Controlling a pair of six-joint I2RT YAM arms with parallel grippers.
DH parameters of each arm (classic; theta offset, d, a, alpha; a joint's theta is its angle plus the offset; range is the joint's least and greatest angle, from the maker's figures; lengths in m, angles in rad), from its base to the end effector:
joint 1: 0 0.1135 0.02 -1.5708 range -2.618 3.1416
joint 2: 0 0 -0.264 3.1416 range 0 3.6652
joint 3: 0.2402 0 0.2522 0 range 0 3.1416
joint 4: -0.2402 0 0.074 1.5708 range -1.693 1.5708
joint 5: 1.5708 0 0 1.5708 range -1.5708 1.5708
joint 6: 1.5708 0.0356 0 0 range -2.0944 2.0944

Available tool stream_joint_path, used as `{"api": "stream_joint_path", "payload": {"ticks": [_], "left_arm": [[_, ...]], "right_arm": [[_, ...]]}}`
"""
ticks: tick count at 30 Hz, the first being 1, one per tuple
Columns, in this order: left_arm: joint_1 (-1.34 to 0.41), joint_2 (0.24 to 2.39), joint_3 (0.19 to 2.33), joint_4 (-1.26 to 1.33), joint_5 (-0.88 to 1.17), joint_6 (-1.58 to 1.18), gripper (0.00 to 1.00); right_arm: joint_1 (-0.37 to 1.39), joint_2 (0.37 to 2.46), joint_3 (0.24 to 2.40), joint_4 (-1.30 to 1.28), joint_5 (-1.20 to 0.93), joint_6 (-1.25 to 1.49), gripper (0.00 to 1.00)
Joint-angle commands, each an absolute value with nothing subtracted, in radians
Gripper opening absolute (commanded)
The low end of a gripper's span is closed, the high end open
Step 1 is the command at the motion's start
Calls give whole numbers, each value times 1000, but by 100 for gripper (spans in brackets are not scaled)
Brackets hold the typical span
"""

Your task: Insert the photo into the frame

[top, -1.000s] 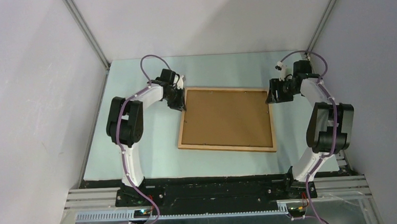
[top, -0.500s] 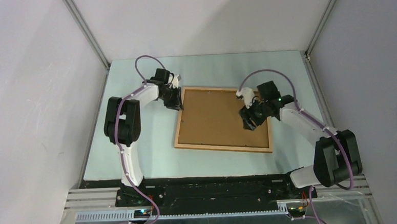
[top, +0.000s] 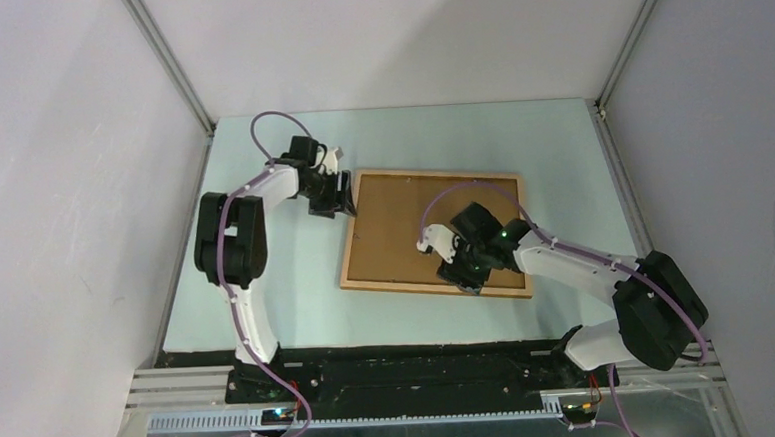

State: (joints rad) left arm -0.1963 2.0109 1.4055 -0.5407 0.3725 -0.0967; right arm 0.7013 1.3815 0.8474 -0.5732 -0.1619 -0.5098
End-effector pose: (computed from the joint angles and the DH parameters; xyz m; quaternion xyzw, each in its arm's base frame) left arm 0.4018 -0.0931 0.1646 0.0868 0.9575 -0.2093 0.1785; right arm 0.1953 0.1725 0.2021 -0.5674 0.7870 0.1002 0.2204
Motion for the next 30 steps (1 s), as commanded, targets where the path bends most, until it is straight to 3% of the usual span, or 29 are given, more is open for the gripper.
{"api": "stream_joint_path", "payload": {"ticks": [1, 4, 8, 25, 30], "left_arm": [[-151, 1905, 1383, -543, 364, -61, 77], [-142, 1862, 1352, -545, 348, -49, 87], [-134, 1811, 1311, -553, 327, -26, 93], [-131, 1452, 1121, -609, 304, 164, 95], [-131, 1395, 1073, -607, 349, 182, 96]], "right_arm": [[751, 1347, 828, -550, -98, -510, 62], [784, 1329, 813, -558, -81, -506, 62], [804, 1312, 803, -563, -66, -504, 62], [804, 1270, 782, -571, -46, -517, 69], [804, 1265, 781, -569, -43, -511, 81]]}}
